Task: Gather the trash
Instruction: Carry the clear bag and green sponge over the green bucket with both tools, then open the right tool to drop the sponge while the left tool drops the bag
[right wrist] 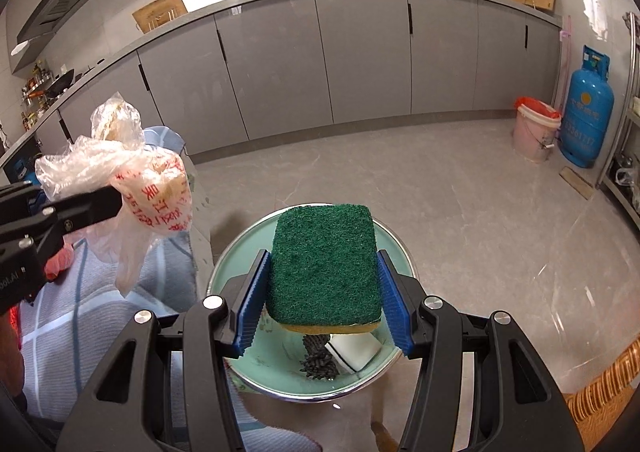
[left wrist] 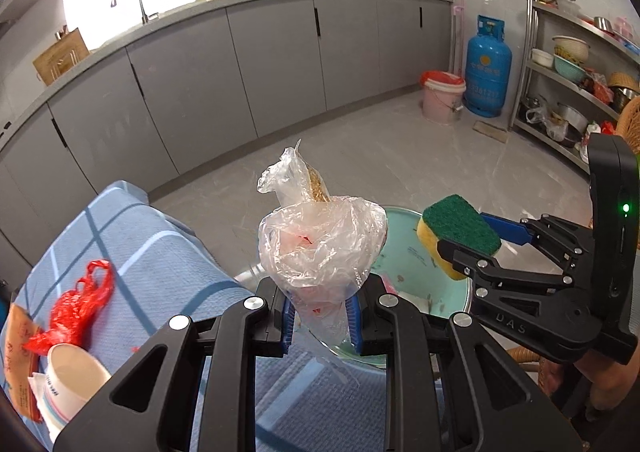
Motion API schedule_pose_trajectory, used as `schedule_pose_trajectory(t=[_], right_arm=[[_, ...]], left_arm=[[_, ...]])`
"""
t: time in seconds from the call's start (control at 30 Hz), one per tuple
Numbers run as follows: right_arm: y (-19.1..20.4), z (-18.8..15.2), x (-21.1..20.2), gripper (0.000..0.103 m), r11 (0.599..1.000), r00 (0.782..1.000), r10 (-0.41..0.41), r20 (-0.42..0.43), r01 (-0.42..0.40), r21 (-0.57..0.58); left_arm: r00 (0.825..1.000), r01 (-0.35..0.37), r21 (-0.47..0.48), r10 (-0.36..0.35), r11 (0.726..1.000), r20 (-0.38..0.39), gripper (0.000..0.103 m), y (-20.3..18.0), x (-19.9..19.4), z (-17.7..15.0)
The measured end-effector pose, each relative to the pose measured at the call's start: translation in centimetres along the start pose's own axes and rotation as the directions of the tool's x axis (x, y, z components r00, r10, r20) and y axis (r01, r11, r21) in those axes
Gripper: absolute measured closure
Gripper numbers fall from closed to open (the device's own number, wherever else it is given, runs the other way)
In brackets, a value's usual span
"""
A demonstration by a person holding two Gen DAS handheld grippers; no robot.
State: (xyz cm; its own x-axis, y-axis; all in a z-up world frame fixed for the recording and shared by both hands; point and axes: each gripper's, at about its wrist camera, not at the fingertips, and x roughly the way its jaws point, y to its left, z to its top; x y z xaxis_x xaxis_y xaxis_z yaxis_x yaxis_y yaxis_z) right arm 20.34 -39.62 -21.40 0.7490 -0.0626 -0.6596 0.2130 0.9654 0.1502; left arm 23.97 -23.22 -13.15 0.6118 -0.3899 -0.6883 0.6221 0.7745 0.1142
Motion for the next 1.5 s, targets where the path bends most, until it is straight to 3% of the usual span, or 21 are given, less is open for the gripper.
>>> schedule_pose_trajectory(t=[0.37,0.6,0.63,0.77,0.83,1.03,1.5], right_arm=[[-1.2,0.0,2.5,0.048,1.0,1.0,0.006,-0.024,-0.006,-0.007],[-1.9,-0.2,2.6,0.029,1.0,1.0,-0.018,-0.002,0.018,0.025],[-2.0,-0.2,2.6,0.028,0.999,1.0,-0.022,-0.001,0.022,0.027],[-2.3,-0.3,2.2,0.028,0.999,0.999,-0.032,-0.001,0.032,0.044],[-2.3,-0.5,1.9,0.028,0.998,0.999,-0.038,0.0,0.038,0.049],[-2.4,-1.3,0.8,0.023,0.997,0.999,-0.054,0.0,0.054,0.062],[-0.6,-1.7,-2.0,0.021,0.998,0.999,-0.044,0.022,0.043,0.048]], left_arm=[[0.997,0.047,0.019,-0.045,0.999,-0.063,0.079,-0.7,3.4,-0.4],[0.998,0.037,0.033,-0.035,0.999,-0.061,0.046,-1.0,4.0,-0.6],[0.998,0.035,0.029,-0.033,0.999,-0.059,0.04,-1.0,3.9,-0.7],[0.999,0.01,0.015,-0.009,1.0,-0.052,0.032,-0.5,3.6,-0.7],[0.999,-0.016,0.007,0.016,1.0,-0.037,0.017,-0.2,3.1,-0.6],[0.999,-0.052,0.013,0.052,0.999,-0.013,0.011,-0.2,1.8,-0.5],[0.991,-0.132,0.001,0.132,0.991,0.028,0.009,1.0,-2.2,-0.5]])
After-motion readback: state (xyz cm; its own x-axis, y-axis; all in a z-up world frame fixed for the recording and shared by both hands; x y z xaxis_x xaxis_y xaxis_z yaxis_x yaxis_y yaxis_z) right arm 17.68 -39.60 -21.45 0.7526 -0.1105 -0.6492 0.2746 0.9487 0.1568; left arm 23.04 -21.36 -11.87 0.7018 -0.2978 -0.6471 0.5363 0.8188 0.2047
